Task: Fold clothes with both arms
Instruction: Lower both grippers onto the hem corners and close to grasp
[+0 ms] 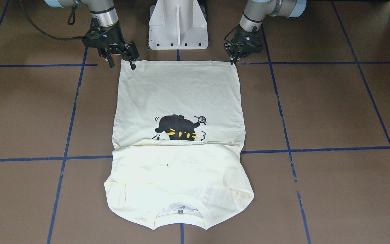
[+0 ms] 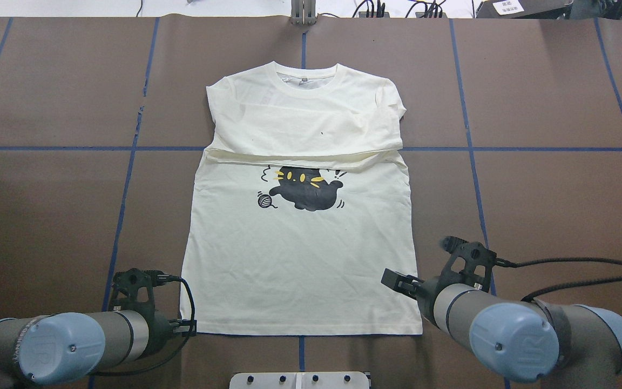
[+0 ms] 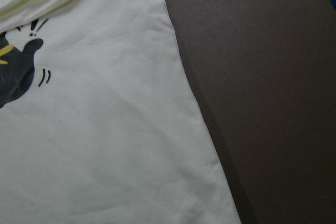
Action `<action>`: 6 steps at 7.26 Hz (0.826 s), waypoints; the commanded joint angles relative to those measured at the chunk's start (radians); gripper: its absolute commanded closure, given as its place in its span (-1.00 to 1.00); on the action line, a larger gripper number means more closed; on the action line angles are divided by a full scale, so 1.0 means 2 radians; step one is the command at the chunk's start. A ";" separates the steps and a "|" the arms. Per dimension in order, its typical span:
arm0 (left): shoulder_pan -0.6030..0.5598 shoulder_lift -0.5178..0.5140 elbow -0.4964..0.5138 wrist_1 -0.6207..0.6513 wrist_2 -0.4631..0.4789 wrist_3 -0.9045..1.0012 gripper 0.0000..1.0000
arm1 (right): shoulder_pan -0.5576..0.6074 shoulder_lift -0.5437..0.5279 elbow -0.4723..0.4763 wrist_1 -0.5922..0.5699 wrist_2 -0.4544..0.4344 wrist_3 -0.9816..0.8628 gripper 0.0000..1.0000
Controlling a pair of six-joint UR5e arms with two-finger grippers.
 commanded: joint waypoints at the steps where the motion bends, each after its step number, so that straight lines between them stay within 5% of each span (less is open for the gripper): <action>1: 0.000 -0.005 0.000 0.000 -0.001 0.000 1.00 | -0.069 -0.038 -0.001 -0.001 -0.070 0.031 -0.73; 2: 0.000 -0.006 -0.004 0.000 -0.001 0.000 1.00 | -0.075 -0.039 -0.008 -0.001 -0.071 0.031 -0.49; 6: 0.000 -0.005 -0.009 0.000 -0.001 0.000 1.00 | -0.081 -0.035 -0.012 -0.002 -0.072 0.038 -0.16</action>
